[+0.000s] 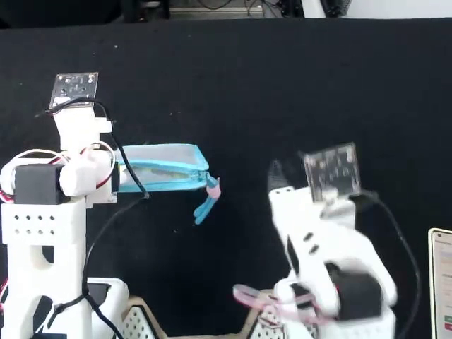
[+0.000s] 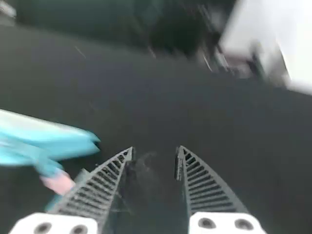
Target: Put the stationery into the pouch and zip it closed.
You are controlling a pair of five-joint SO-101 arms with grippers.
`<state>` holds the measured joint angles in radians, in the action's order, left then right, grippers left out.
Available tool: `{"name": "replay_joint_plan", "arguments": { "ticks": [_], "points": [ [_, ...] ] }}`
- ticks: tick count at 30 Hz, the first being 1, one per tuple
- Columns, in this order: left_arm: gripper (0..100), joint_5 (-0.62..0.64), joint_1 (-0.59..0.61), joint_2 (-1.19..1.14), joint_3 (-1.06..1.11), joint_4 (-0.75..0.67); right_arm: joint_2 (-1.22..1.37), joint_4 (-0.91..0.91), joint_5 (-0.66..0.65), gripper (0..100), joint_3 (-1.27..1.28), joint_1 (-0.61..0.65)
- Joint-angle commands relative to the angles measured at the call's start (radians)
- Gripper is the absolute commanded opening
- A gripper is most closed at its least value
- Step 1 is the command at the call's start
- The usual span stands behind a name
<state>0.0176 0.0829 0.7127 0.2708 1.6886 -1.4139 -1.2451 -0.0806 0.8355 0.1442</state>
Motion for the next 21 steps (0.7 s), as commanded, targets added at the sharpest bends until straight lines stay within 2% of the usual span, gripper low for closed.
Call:
{"name": "replay_joint_plan", "arguments": {
  "ticks": [1, 7, 11, 14, 21],
  "points": [
    [3, -0.003, 0.022, -0.002, 0.002, 0.005, 0.119, 0.054, -0.012, 12.4, 0.222, -0.207],
    [3, -0.003, 0.022, -0.002, 0.002, 0.005, 0.252, 0.167, -0.181, 12.4, 0.369, -0.365],
    [3, -0.003, 0.022, -0.002, 0.002, 0.005, 0.302, 0.140, -0.428, 12.4, 0.378, -0.428],
    [3, -0.003, 0.022, -0.002, 0.002, 0.005, 0.332, 0.055, -0.539, 12.4, 0.371, -0.462],
    [3, -0.003, 0.022, -0.002, 0.002, 0.005, 0.429, 0.009, -0.572, 13.9, 0.377, -0.551]
  ]
}}
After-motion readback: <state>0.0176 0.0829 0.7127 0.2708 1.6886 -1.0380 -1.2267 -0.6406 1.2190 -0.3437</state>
